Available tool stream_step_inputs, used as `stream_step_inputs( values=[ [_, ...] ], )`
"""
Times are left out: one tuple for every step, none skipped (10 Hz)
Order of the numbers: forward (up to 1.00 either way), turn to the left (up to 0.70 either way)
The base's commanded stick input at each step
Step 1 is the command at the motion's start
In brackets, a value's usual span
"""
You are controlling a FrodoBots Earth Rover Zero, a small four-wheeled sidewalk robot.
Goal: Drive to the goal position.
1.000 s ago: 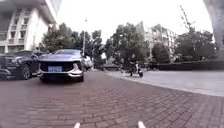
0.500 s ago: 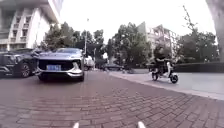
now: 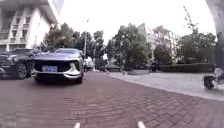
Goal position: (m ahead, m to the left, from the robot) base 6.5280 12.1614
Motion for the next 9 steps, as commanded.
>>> stream_step_inputs(
  values=[
    [0.70, 0.00],
    [0.70, 0.00],
    [0.70, 0.00],
    [0.70, 0.00],
    [0.70, 0.00],
    [0.70, 0.00],
    [0.70, 0.00],
    [0.70, 0.00],
    [0.70, 0.00]
  ],
)
